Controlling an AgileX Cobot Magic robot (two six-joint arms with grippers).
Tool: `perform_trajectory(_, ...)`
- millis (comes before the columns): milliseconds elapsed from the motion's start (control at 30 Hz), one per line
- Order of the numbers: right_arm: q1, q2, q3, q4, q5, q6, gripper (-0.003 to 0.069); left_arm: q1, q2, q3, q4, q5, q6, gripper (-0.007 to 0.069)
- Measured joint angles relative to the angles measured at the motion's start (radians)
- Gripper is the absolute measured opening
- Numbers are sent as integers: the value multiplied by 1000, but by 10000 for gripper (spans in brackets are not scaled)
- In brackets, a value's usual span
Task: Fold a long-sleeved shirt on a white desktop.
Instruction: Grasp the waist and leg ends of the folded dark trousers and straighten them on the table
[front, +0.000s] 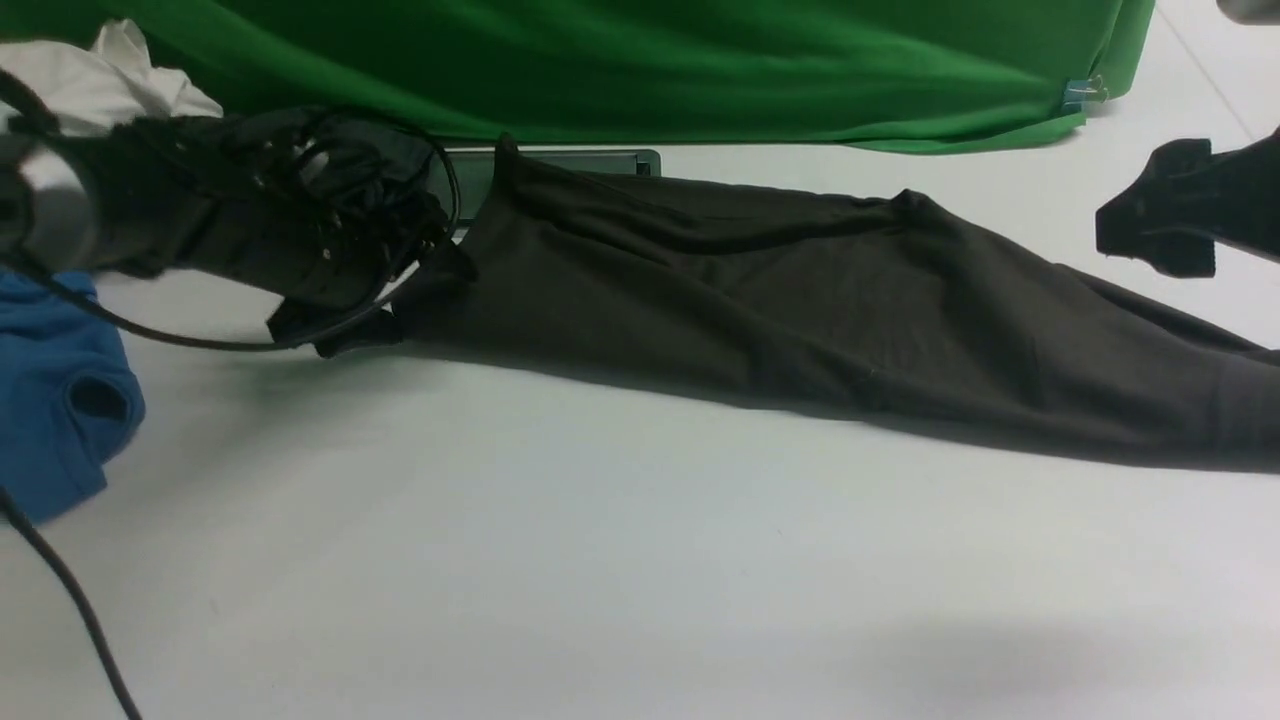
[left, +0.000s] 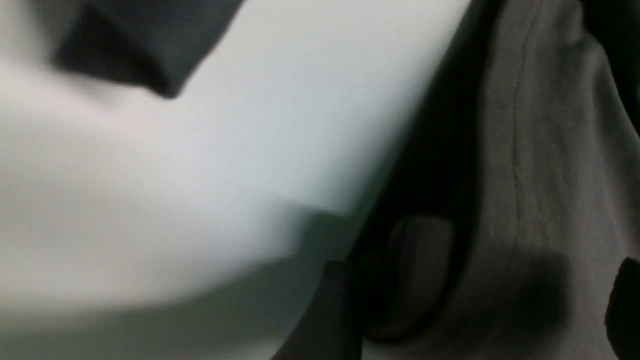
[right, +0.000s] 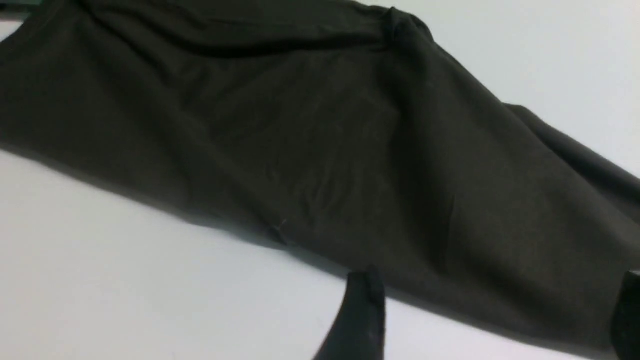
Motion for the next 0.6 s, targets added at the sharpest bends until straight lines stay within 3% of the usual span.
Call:
perform_trajectory(100, 0, 0, 0, 0, -2, 0, 593, 2, 28, 0, -122, 16, 157, 642)
perform_trajectory(200, 0, 0, 0, 0, -1, 0, 591, 3, 35, 0, -152, 31, 214, 568)
perform_trajectory(267, 0, 0, 0, 0, 8, 0, 590, 13, 40, 0, -151, 66, 253, 413)
perform_trajectory(300, 0, 0, 0, 0, 8, 0, 590, 15, 41, 0, -151, 70, 255, 383)
perform_trajectory(367, 0, -1, 0, 0, 24, -1, 563, 45, 42, 0, -152, 128, 262, 200)
perform_trajectory(433, 0, -2, 0, 4, 41, -19, 469, 79, 37, 0, -153, 179, 282, 108)
perform_trajectory(467, 0, -4, 0, 7, 45, -28, 407, 100, 30, 3, -155, 205, 293, 110)
perform_trajectory(567, 0, -28, 0, 22, 52, -44, 133, 164, -18, 39, -155, 248, 311, 113)
perform_trajectory(600, 0, -39, 0, 24, 52, -47, 85, 186, -38, 54, -155, 251, 319, 113)
